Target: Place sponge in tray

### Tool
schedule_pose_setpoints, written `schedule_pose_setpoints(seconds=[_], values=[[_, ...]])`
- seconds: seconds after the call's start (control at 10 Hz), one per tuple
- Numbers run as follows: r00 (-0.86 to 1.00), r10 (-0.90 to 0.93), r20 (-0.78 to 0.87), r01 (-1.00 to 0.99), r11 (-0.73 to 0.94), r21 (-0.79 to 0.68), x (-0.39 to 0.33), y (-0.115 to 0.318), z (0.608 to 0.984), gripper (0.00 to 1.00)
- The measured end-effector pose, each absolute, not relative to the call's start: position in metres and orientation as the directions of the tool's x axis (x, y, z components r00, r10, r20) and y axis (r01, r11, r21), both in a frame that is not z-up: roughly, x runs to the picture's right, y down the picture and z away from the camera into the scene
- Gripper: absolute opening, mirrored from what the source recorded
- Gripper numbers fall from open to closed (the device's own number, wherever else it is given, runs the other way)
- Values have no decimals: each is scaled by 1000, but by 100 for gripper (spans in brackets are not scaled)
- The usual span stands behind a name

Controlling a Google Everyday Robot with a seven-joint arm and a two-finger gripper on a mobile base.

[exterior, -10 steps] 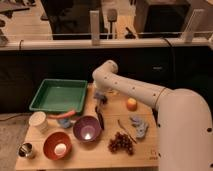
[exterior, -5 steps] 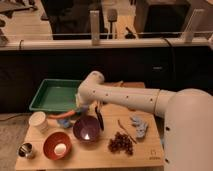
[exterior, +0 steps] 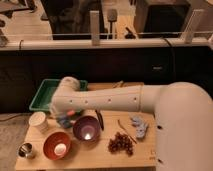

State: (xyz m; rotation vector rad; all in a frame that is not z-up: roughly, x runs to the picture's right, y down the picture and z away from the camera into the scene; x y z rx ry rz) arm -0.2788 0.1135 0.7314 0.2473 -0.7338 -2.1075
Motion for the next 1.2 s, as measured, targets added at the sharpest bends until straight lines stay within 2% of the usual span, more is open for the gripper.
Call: schedule_pose_setpoints(seconds=[0.3,0.5,0.8,1.2], values=[[-648,-762,1,590,-501,633,-335,93,697,0],[-639,-768,-37,572,-507,645,-359,78,686,0],[-598,-798,-79,574,-495,652,-377,39,695,0],[-560,-818,-131,577,-498,648,-396,-39,716,0]])
